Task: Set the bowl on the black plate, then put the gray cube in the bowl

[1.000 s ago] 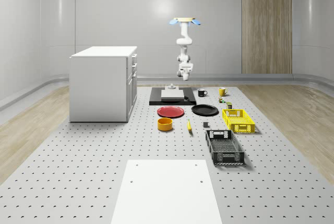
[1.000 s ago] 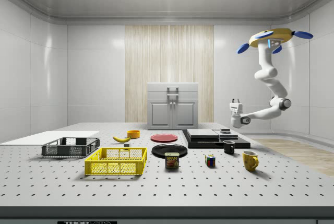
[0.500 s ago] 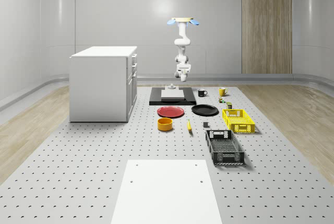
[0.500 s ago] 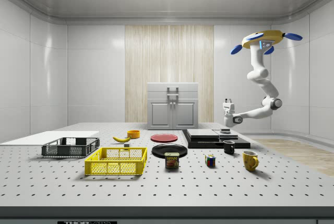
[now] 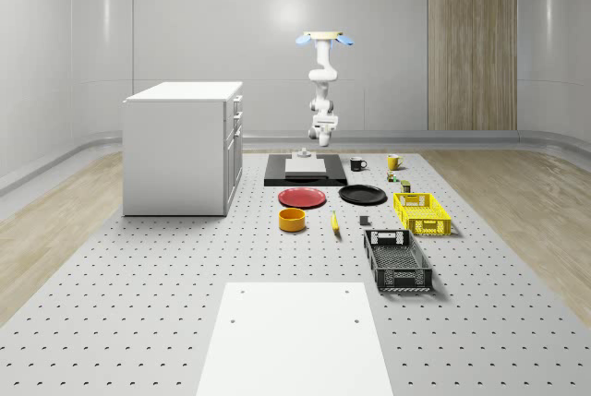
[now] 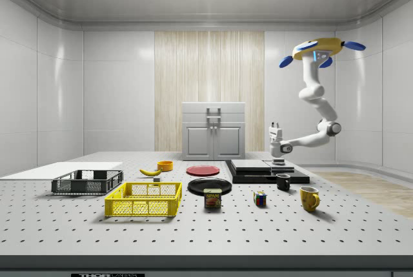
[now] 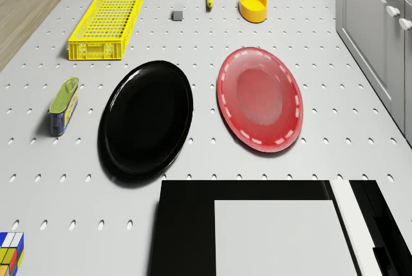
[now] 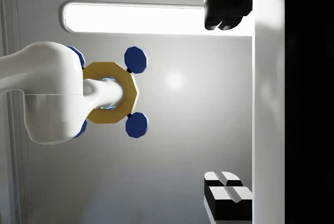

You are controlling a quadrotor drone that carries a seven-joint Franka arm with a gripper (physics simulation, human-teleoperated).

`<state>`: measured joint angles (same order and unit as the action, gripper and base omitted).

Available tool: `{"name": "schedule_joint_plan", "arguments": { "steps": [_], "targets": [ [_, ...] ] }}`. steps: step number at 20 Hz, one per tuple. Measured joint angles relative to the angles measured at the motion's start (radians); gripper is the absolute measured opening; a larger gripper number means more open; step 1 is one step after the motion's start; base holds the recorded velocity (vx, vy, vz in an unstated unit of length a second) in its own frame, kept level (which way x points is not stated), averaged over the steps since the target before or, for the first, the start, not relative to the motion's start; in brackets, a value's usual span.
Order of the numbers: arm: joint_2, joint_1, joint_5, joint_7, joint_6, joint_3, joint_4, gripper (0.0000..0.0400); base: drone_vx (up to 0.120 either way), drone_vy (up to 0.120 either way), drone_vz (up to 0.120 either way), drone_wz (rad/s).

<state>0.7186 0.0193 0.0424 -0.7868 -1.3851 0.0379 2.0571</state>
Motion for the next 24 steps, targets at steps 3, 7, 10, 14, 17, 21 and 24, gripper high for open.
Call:
{"name": "schedule_joint_plan", "arguments": {
  "steps": [3,7,10,14,17,21,24],
  "targets": [
    [0.002,0.007,0.030,-0.004,-0.003,0.022,0.003,0.0400,0.120,-0.027,-0.120,0.000],
    [0.006,0.023,0.104,-0.014,-0.007,0.074,0.011,0.0400,0.120,-0.120,-0.120,0.000],
    [0.011,0.044,0.201,-0.027,-0.011,0.142,0.028,0.0400,0.120,-0.120,-0.120,0.000],
    [0.026,0.095,0.423,-0.061,-0.022,0.296,0.089,0.0400,0.120,-0.120,-0.120,0.000],
    [0.051,0.158,0.683,-0.111,-0.035,0.465,0.198,0.0400,0.120,-0.120,-0.120,0.000],
    [0.105,0.288,1.126,-0.237,-0.039,0.720,0.442,0.0400,0.120,-0.040,0.000,0.000],
    [0.148,0.432,1.445,-0.369,-0.002,0.882,0.623,0.0400,0.120,0.000,0.000,0.000]
  ]
}}
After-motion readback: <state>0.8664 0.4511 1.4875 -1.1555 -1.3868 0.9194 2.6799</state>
